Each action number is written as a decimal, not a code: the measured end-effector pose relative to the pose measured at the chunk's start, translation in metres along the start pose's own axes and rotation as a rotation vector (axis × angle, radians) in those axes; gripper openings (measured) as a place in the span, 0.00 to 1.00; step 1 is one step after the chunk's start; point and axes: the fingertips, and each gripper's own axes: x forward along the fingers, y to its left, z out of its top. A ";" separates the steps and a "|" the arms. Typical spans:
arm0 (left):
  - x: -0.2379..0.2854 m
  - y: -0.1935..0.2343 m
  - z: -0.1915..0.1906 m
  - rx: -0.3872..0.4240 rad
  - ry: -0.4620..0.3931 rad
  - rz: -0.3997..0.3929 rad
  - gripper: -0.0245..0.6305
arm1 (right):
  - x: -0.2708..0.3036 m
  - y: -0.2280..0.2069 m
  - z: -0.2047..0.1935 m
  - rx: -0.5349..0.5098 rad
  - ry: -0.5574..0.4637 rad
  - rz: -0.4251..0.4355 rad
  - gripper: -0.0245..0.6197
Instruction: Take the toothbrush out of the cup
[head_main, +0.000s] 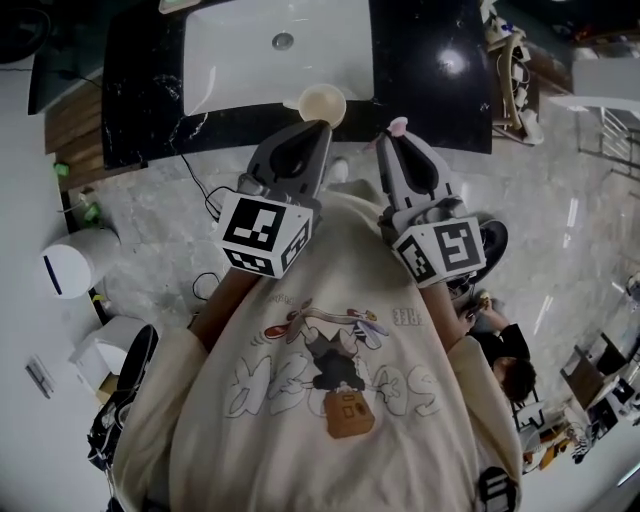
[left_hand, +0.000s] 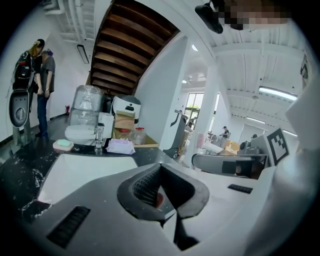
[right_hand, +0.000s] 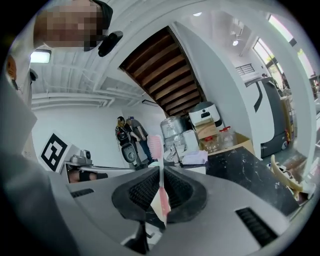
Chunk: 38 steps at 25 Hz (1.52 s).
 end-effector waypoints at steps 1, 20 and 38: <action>0.000 0.002 -0.003 -0.012 0.005 0.004 0.04 | 0.001 0.000 -0.003 0.002 0.005 -0.002 0.10; 0.008 0.011 -0.013 -0.054 0.050 0.042 0.04 | 0.012 -0.029 -0.009 0.056 0.020 -0.050 0.10; 0.010 0.008 -0.010 -0.033 0.048 0.042 0.04 | 0.012 -0.032 -0.005 0.071 0.008 -0.057 0.10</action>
